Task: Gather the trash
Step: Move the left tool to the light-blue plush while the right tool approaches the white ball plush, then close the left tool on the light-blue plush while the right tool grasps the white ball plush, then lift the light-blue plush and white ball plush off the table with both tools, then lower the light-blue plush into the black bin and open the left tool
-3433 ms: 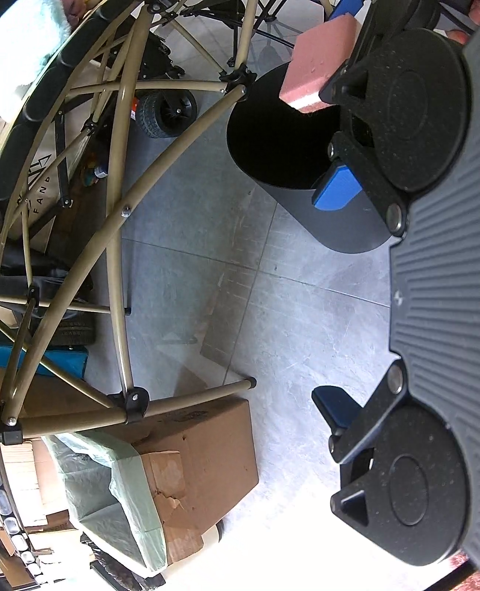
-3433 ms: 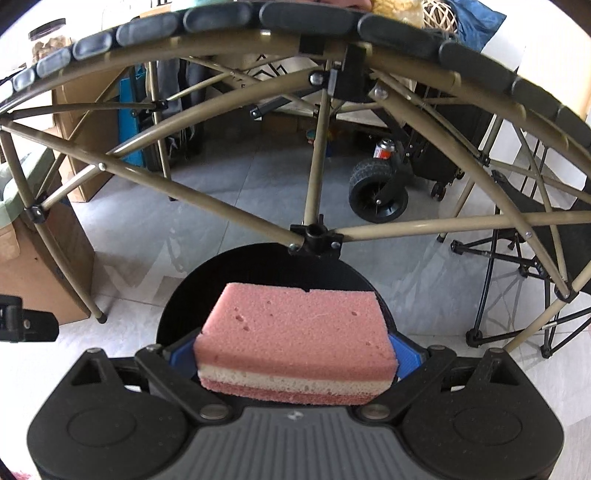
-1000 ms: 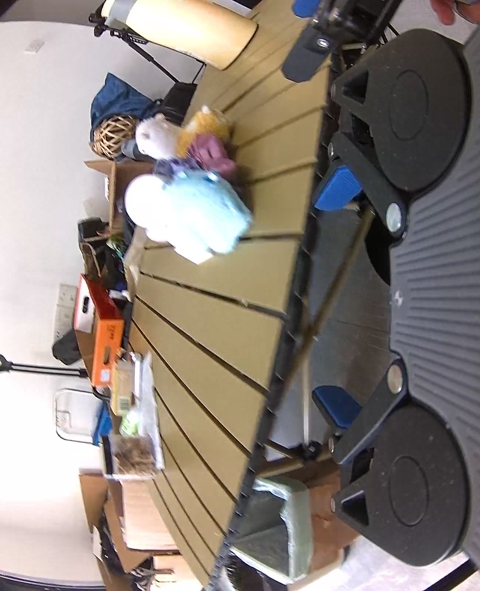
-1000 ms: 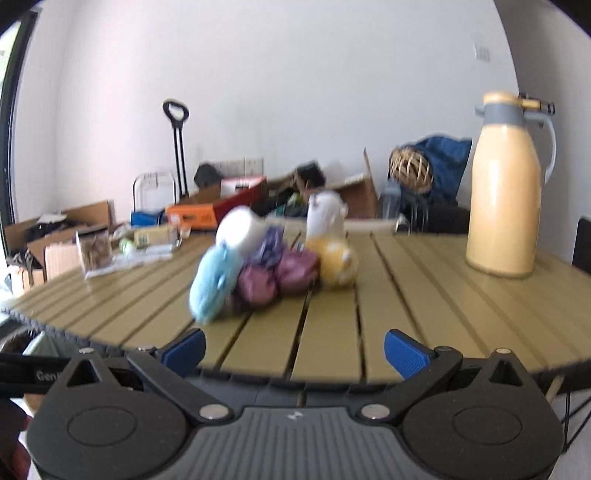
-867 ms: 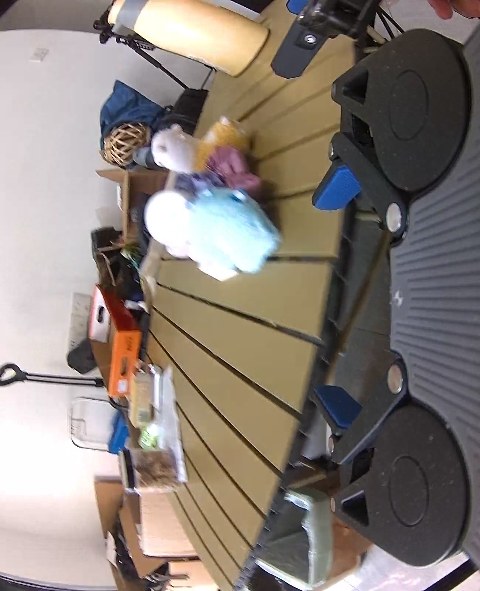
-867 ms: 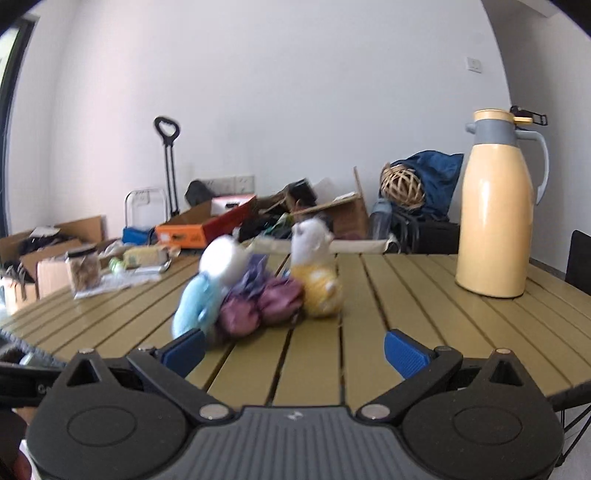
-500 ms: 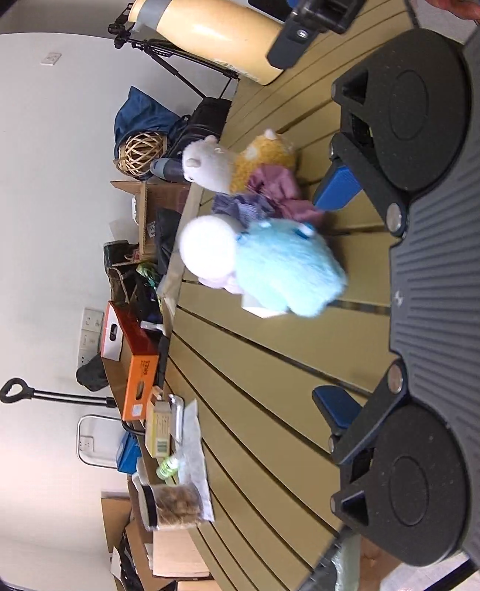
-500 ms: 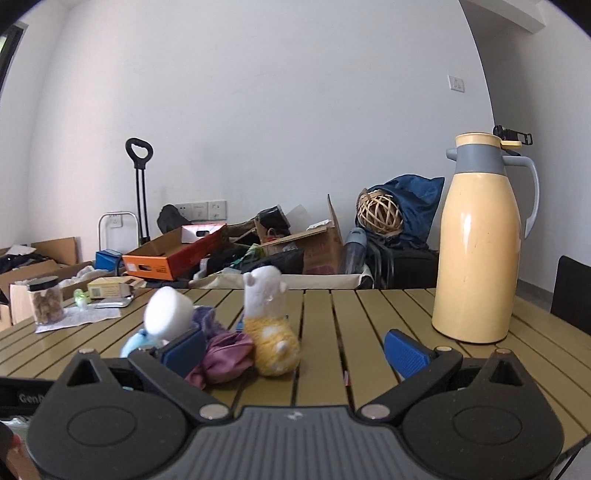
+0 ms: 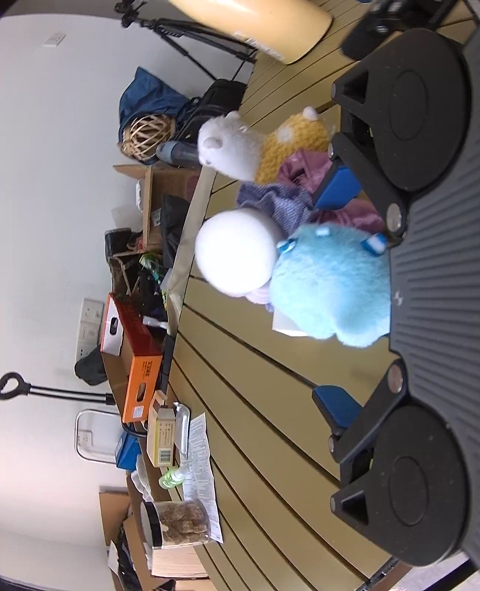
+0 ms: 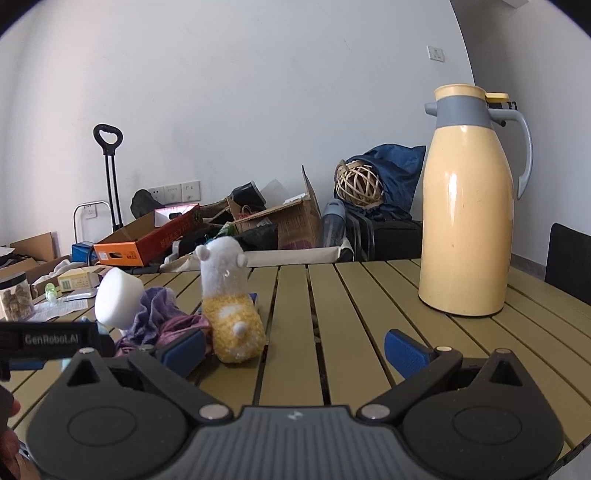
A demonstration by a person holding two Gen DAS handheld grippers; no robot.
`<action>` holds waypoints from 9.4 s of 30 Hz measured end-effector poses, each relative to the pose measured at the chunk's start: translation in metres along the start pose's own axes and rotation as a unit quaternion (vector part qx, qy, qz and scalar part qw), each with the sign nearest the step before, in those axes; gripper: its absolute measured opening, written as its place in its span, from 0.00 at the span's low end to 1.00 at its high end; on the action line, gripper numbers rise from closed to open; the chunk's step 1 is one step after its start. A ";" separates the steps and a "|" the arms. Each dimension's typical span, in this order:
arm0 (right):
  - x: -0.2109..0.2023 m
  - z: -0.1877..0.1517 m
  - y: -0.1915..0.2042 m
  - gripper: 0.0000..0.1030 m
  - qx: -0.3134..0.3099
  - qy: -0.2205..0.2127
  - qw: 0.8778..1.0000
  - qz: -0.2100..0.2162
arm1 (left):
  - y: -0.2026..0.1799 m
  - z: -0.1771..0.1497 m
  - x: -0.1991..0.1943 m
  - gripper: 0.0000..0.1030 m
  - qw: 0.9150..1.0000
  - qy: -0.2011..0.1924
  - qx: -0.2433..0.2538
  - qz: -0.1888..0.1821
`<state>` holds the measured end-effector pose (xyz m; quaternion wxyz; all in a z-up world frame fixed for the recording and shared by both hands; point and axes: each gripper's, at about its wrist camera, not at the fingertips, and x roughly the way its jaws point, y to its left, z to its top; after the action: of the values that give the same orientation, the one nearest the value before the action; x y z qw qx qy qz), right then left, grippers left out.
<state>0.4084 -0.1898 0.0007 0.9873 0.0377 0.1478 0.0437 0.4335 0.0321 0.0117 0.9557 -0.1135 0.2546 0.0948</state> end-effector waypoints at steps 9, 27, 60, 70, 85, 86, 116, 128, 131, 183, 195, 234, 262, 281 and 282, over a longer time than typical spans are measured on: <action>-0.002 -0.005 -0.001 1.00 0.018 0.008 1.000 0.009 | 0.007 0.000 0.004 0.98 1.000 0.002 -0.009 -0.013; -0.004 -0.010 0.006 1.00 0.007 0.013 1.000 0.015 | 0.045 0.005 0.006 0.63 0.997 0.033 -0.059 -0.026; 0.008 -0.019 0.056 1.00 -0.019 0.023 0.998 0.047 | 0.114 0.011 -0.017 0.32 0.993 0.038 -0.098 -0.055; 0.004 -0.006 0.089 1.00 -0.039 -0.002 0.997 0.066 | 0.122 0.020 -0.034 0.33 0.997 -0.025 -0.064 -0.028; 0.053 0.025 0.185 0.92 -0.155 0.004 0.987 0.044 | 0.145 0.030 -0.034 0.33 0.996 -0.037 -0.076 -0.011; 0.058 0.026 0.190 0.90 -0.162 0.008 0.986 0.038 | 0.146 0.030 -0.033 0.33 0.996 -0.037 -0.078 -0.011; 0.056 0.042 0.180 0.55 -0.150 0.018 0.988 0.022 | 0.145 0.030 -0.045 0.33 0.996 -0.055 -0.075 -0.016; 0.036 0.053 0.155 0.55 -0.102 0.008 0.995 0.014 | 0.145 0.029 -0.056 0.33 0.995 -0.064 -0.071 -0.022; 0.038 0.056 0.148 0.55 -0.091 0.011 0.996 0.009 | 0.144 0.029 -0.056 0.33 0.995 -0.064 -0.071 -0.024; 0.006 0.026 0.020 0.54 0.104 0.102 0.989 0.006 | 0.091 0.003 -0.072 0.33 0.997 -0.063 -0.013 -0.036; -0.061 0.012 0.016 0.54 0.073 0.109 0.991 0.025 | 0.087 -0.036 -0.112 0.33 0.997 -0.057 -0.003 -0.052; -0.126 -0.120 0.011 0.54 0.029 0.238 0.968 0.071 | 0.062 -0.156 -0.153 0.33 0.992 0.033 0.114 -0.053; -0.106 -0.175 -0.008 0.54 0.046 0.291 0.954 0.060 | 0.069 -0.222 -0.082 0.33 0.962 0.241 0.124 -0.029; -0.083 -0.175 -0.026 0.54 0.065 0.293 0.954 0.026 | 0.038 -0.208 -0.050 0.33 0.949 0.292 0.111 -0.042; -0.082 -0.175 -0.027 0.54 0.065 0.292 0.954 0.023 | 0.035 -0.208 -0.048 0.33 0.948 0.295 0.111 -0.043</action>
<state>0.2804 -0.2143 -0.1445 0.8950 0.0912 0.4317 0.0660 0.2877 0.0050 -0.1458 0.8478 -0.0408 0.5287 -0.0128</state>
